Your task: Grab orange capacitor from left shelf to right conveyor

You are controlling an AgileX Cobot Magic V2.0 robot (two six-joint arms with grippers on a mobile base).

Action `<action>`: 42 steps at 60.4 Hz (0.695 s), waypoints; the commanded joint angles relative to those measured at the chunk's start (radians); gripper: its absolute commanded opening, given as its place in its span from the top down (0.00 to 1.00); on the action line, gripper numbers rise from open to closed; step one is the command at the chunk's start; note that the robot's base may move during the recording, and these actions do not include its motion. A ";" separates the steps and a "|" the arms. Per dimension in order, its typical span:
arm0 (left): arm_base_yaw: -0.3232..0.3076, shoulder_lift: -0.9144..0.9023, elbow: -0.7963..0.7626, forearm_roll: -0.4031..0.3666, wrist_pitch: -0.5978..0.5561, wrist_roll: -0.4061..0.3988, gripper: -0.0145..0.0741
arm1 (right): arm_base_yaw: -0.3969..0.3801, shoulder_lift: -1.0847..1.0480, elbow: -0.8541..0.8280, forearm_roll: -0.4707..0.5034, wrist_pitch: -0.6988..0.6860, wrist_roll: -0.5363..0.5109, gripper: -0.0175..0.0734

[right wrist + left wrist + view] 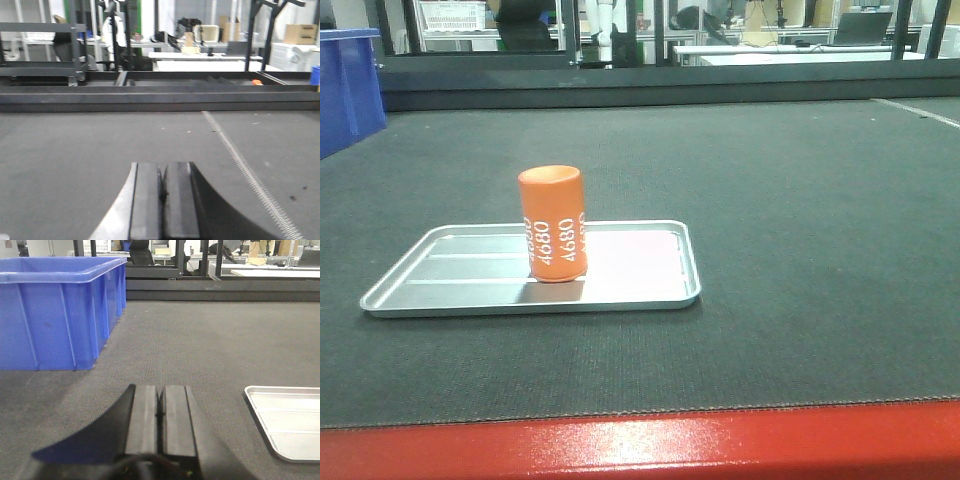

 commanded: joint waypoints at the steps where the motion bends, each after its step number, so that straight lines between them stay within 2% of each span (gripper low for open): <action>1: 0.001 0.006 -0.008 -0.006 -0.084 0.000 0.95 | -0.006 -0.025 0.064 -0.008 -0.149 -0.007 0.75; 16: 0.001 0.006 -0.008 -0.006 -0.084 0.000 0.95 | -0.006 -0.024 0.232 -0.002 -0.238 0.053 0.75; 23: 0.001 0.006 -0.008 -0.006 -0.084 0.000 0.95 | -0.006 -0.067 0.282 0.081 -0.276 0.046 0.75; 36: 0.001 0.006 -0.008 -0.006 -0.084 0.000 0.95 | -0.006 -0.243 0.442 0.224 -0.378 -0.100 0.75; 39: 0.001 0.006 -0.008 -0.006 -0.084 0.000 0.95 | -0.006 -0.286 0.483 0.298 -0.400 -0.154 0.75; 42: 0.001 0.006 -0.008 -0.006 -0.084 0.000 0.95 | -0.006 -0.274 0.474 0.370 -0.362 -0.214 0.75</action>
